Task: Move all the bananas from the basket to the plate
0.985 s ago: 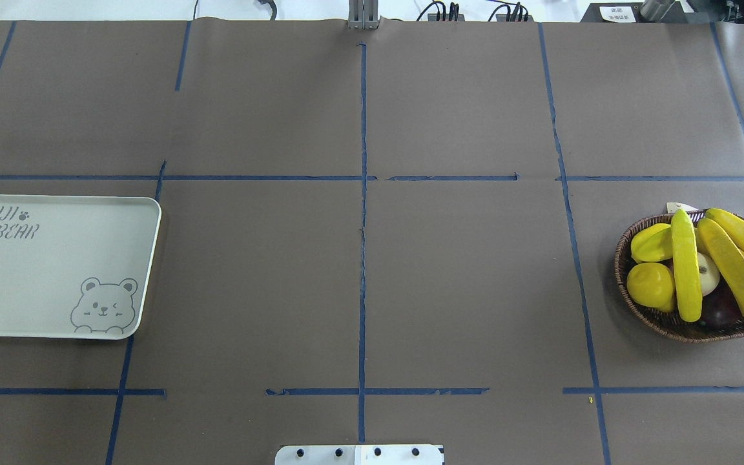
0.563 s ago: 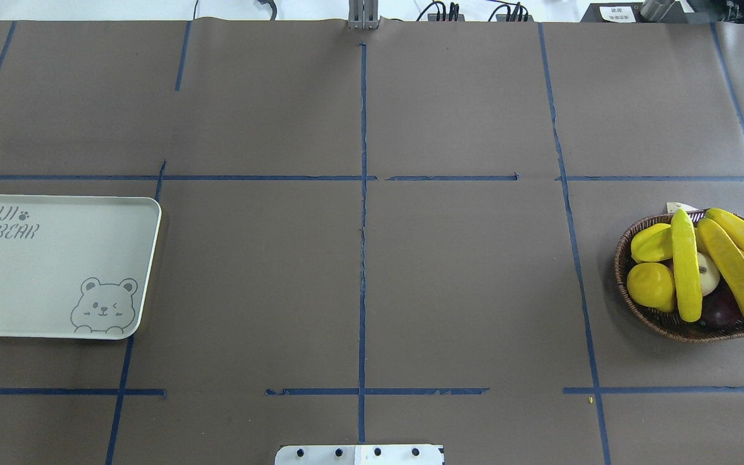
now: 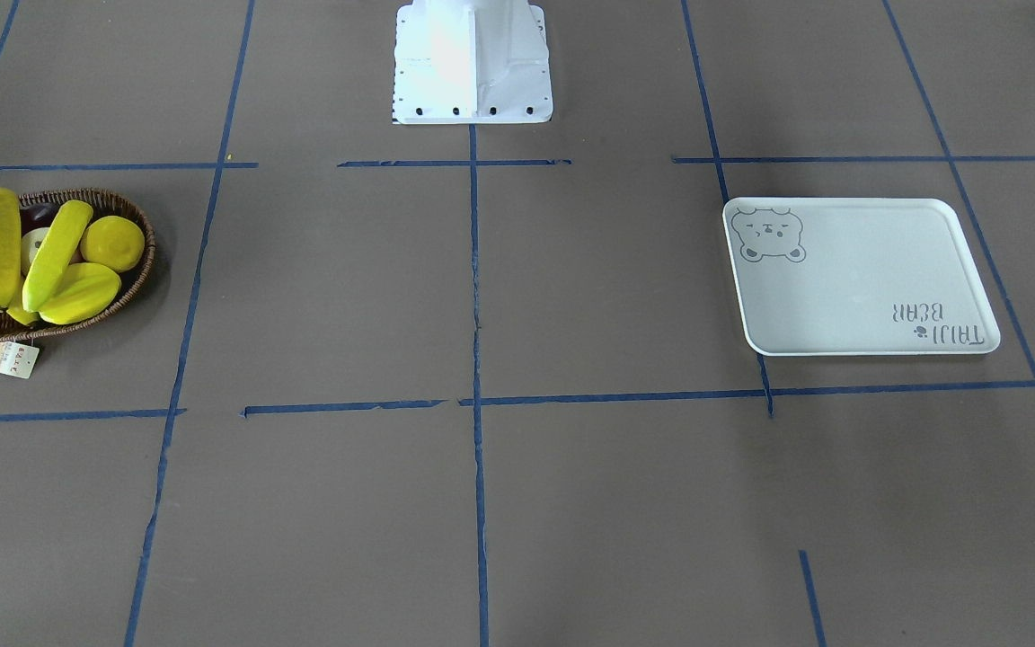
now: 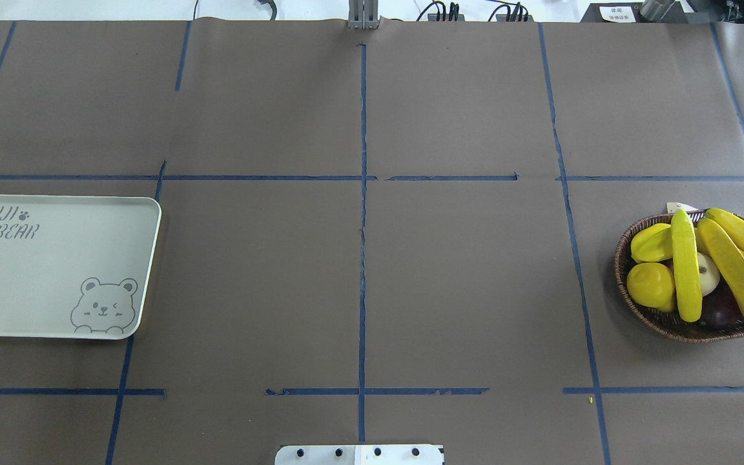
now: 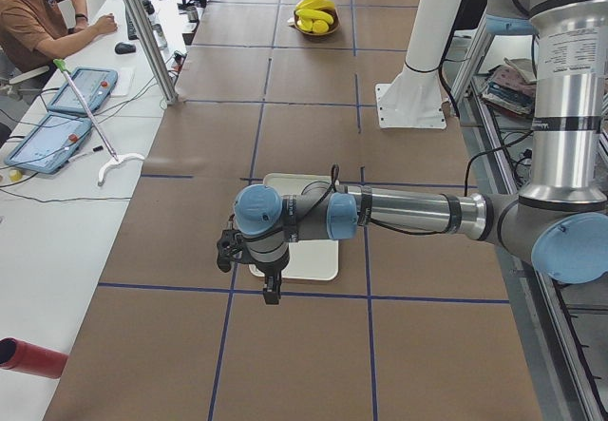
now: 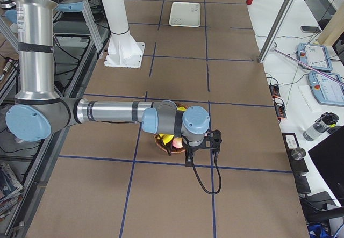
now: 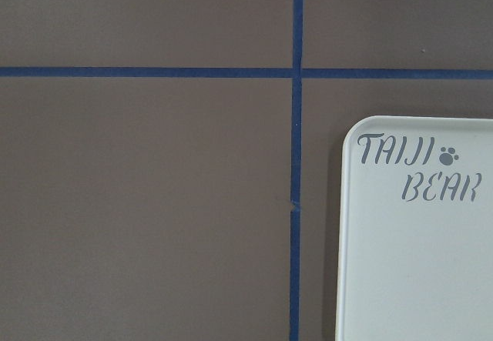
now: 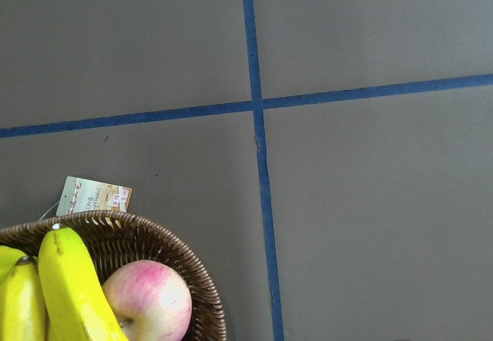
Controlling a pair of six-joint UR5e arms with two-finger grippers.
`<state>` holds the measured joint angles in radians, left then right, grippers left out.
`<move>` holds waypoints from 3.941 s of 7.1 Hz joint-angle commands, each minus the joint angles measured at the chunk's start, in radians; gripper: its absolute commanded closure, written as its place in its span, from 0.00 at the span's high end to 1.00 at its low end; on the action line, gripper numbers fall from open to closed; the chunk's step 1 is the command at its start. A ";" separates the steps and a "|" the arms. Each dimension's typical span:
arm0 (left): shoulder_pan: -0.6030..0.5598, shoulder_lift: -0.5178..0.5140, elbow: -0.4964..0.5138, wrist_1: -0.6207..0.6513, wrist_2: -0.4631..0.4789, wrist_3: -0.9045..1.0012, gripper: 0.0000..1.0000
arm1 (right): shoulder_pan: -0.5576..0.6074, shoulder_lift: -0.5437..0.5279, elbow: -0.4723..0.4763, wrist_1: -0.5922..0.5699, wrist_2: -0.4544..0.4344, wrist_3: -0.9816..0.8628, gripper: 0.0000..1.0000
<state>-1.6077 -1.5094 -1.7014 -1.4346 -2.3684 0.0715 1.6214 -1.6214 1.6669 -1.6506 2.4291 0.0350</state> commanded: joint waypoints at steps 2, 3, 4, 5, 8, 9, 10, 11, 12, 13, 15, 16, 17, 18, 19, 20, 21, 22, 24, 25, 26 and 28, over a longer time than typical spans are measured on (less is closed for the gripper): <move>0.000 -0.002 -0.001 -0.003 0.000 -0.001 1.00 | -0.002 0.006 0.007 0.002 -0.001 0.000 1.00; 0.000 -0.003 -0.001 -0.004 0.000 0.001 1.00 | -0.002 0.009 0.008 0.002 -0.001 0.000 1.00; 0.000 -0.006 -0.004 -0.007 -0.002 0.001 1.00 | -0.002 0.012 0.017 0.003 0.001 0.000 1.00; 0.002 -0.008 -0.017 -0.012 -0.002 0.001 1.00 | -0.006 0.015 0.040 0.003 0.002 0.002 1.00; 0.040 -0.012 -0.128 -0.038 -0.002 0.002 1.00 | -0.046 0.052 0.114 -0.009 0.004 0.000 1.00; 0.064 -0.012 -0.138 -0.035 -0.003 0.001 1.00 | -0.104 0.052 0.116 -0.003 0.004 0.000 1.00; 0.074 -0.018 -0.162 -0.040 -0.003 0.001 1.00 | -0.147 0.043 0.146 -0.002 0.004 0.000 1.00; 0.074 -0.020 -0.175 -0.037 -0.003 0.002 1.00 | -0.172 0.038 0.198 -0.005 0.005 0.002 1.00; 0.095 -0.022 -0.172 -0.035 -0.012 -0.001 1.00 | -0.185 0.028 0.247 -0.006 -0.005 0.017 1.00; 0.126 -0.020 -0.159 -0.038 -0.067 -0.002 1.00 | -0.239 0.015 0.301 -0.005 -0.066 0.034 1.00; 0.126 -0.012 -0.156 -0.040 -0.092 0.001 1.00 | -0.366 -0.061 0.414 0.001 -0.172 0.113 1.00; 0.126 -0.012 -0.155 -0.040 -0.097 0.001 1.00 | -0.389 -0.095 0.456 0.003 -0.195 0.161 1.00; 0.126 -0.011 -0.155 -0.040 -0.097 0.001 1.00 | -0.397 -0.139 0.493 0.026 -0.226 0.163 1.00; 0.124 -0.011 -0.156 -0.040 -0.097 0.001 1.00 | -0.425 -0.211 0.496 0.155 -0.248 0.204 1.00; 0.126 -0.011 -0.158 -0.040 -0.100 -0.001 1.00 | -0.493 -0.257 0.495 0.279 -0.306 0.300 1.00; 0.126 -0.011 -0.153 -0.040 -0.112 0.001 1.00 | -0.580 -0.250 0.490 0.279 -0.330 0.409 0.99; 0.126 -0.011 -0.153 -0.040 -0.112 0.001 1.00 | -0.624 -0.250 0.494 0.287 -0.381 0.442 1.00; 0.126 -0.012 -0.153 -0.040 -0.114 0.001 1.00 | -0.643 -0.247 0.490 0.288 -0.403 0.451 0.99; 0.126 -0.011 -0.155 -0.040 -0.114 0.001 1.00 | -0.714 -0.247 0.469 0.282 -0.462 0.448 0.98; 0.126 -0.011 -0.153 -0.040 -0.114 0.001 1.00 | -0.759 -0.247 0.459 0.278 -0.507 0.447 0.92; 0.126 -0.012 -0.153 -0.040 -0.114 0.001 1.00 | -0.770 -0.247 0.441 0.279 -0.512 0.441 0.88; 0.126 -0.012 -0.153 -0.040 -0.118 0.001 1.00 | -0.779 -0.249 0.423 0.278 -0.515 0.437 0.85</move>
<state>-1.4818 -1.5215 -1.8547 -1.4742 -2.4831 0.0721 0.8488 -1.8693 2.1028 -1.3724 1.9182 0.4749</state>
